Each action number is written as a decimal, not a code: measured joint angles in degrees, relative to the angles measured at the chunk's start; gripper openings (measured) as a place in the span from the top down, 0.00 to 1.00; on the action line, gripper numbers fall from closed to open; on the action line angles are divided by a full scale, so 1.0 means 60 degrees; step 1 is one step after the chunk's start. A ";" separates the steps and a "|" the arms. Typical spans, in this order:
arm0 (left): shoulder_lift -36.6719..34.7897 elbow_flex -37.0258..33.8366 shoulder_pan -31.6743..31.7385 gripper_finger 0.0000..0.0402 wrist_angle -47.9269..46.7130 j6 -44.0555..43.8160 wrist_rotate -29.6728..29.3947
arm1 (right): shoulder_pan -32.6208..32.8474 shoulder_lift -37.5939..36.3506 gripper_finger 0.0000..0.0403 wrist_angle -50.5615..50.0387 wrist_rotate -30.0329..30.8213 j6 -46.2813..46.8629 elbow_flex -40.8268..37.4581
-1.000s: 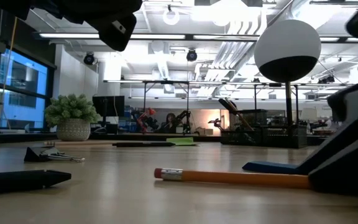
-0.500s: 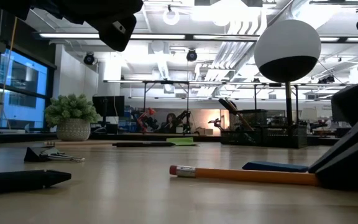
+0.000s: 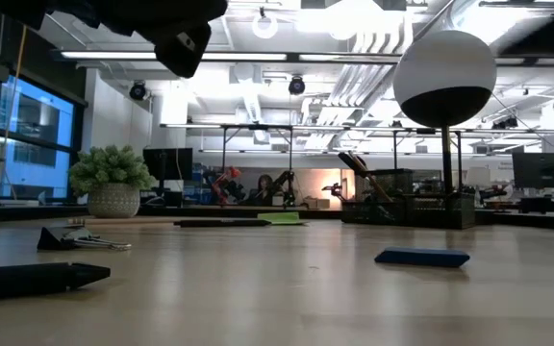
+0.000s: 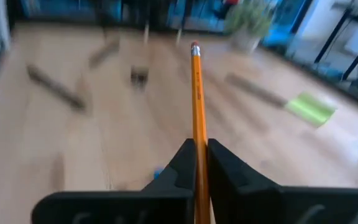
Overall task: Pick and place office supplies into organizer
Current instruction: Put the yellow pencil into the black desk organizer, then put the blue eraser into the black desk organizer
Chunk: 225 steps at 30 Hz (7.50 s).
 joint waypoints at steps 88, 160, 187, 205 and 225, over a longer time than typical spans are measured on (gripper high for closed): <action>0.4463 0.3574 0.0583 0.97 0.4399 0.0271 -0.1757 | -0.2305 -0.1398 0.94 0.2648 -0.2245 -0.3487 -0.0522; 0.1819 0.2164 0.1553 0.66 0.0314 0.2053 0.1495 | -0.7945 -0.5689 0.98 -0.3646 0.0720 -0.4260 -0.0516; -0.0765 0.0062 0.5449 0.84 0.0354 0.2688 0.4171 | -1.3764 -0.4542 0.98 0.4481 -0.6390 -0.9237 -0.1708; -0.0747 0.0062 0.5442 0.86 0.0026 0.2276 0.4557 | -1.3909 -0.4541 0.86 0.4473 -0.6573 -0.8098 -0.3018; -0.0740 0.0066 0.5442 0.86 -0.0774 0.2336 0.4144 | -1.1750 -0.5160 0.69 0.3901 -0.6867 -0.8005 -0.3008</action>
